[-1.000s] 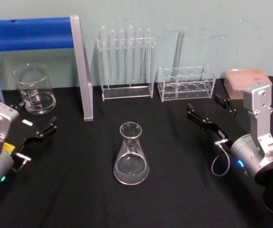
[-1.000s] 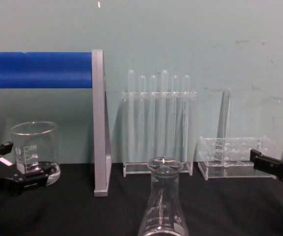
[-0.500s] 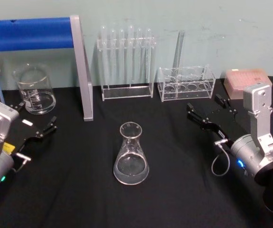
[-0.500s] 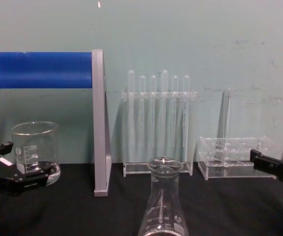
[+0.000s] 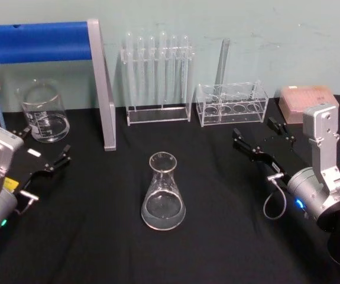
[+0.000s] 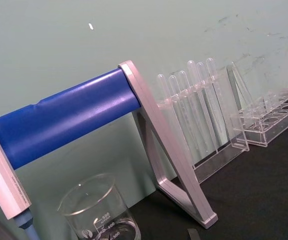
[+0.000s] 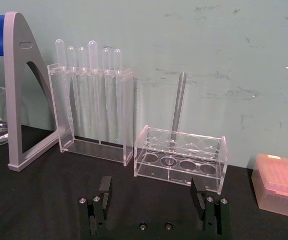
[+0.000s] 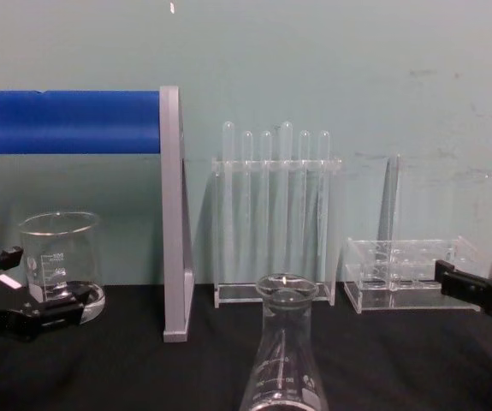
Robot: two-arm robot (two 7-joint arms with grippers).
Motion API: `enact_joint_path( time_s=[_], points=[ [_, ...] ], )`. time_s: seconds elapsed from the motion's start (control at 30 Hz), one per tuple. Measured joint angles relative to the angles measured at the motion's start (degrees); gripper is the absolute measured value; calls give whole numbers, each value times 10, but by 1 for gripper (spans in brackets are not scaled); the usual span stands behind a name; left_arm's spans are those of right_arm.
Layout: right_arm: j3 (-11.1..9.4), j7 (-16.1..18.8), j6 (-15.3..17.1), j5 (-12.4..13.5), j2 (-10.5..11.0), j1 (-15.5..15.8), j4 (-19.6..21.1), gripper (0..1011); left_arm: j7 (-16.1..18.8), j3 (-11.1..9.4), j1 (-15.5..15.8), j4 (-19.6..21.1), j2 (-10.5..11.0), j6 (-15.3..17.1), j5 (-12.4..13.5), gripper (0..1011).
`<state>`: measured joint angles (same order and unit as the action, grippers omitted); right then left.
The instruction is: Grasp the erlenmeyer flask with one hand, shake it three times, then place it back.
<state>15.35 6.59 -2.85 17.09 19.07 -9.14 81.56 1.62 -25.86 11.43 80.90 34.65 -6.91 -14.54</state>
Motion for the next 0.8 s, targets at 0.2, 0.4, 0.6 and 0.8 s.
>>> enact_joint_path(
  time_s=[0.2,0.4,0.6,0.8],
  points=[
    [0,0,0,0,0,0,0,1000,0,0,0,0,0,0,0,1001],
    [0,0,0,0,0,0,0,1000,0,0,0,0,0,0,0,1001],
    [0,0,0,0,0,0,0,1000,0,0,0,0,0,0,0,1001],
    [0,0,0,0,0,0,0,1000,0,0,0,0,0,0,0,1001]
  ],
)
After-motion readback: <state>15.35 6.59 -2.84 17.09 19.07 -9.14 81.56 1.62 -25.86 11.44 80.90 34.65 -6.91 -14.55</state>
